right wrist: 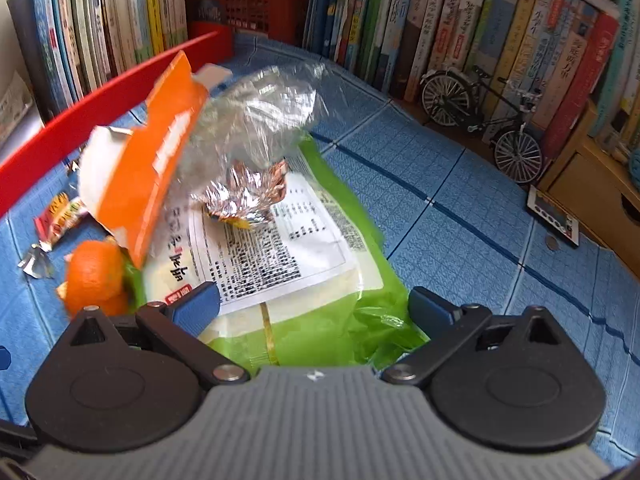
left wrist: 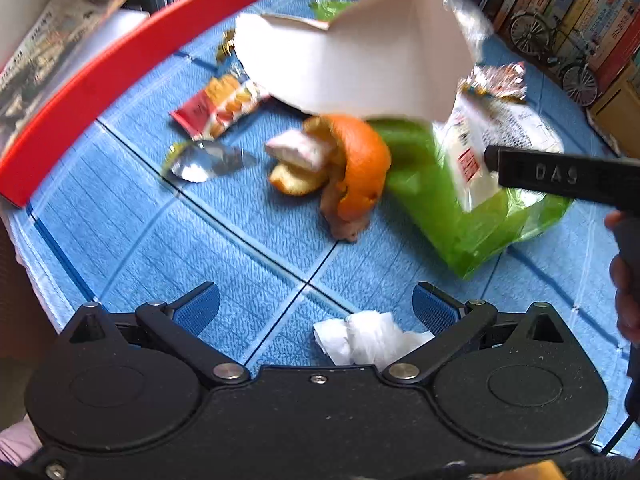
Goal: Collect trash
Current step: 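Grasp the white tissue with the left tool while the right tool grasps the clear plastic bag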
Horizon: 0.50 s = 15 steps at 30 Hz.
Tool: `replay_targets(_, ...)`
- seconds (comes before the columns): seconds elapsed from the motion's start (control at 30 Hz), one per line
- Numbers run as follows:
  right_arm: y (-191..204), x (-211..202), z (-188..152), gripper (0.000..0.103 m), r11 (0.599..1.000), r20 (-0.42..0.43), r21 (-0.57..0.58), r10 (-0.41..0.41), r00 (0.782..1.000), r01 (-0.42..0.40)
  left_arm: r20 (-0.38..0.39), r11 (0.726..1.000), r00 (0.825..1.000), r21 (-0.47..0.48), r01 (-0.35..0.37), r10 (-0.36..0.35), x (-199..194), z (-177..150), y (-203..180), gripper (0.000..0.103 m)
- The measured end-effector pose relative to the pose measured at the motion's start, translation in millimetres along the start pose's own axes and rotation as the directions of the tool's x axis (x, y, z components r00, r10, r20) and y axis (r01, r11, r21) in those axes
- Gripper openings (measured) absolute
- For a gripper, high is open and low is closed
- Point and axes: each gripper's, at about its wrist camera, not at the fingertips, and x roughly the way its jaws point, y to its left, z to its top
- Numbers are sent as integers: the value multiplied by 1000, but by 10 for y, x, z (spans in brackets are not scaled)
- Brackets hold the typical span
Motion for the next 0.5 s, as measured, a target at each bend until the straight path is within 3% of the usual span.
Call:
replay_targets(0.17,-96,140,-50,103,997,1,56,45,999,-45,-39,1000,999,7,-20,21,211,-90,-12,103)
replay_targets(0.5,-250,340,-160,103,982,-19,154,112,994,-108,101,998,994,39,-49,45,181,-333,-108,103)
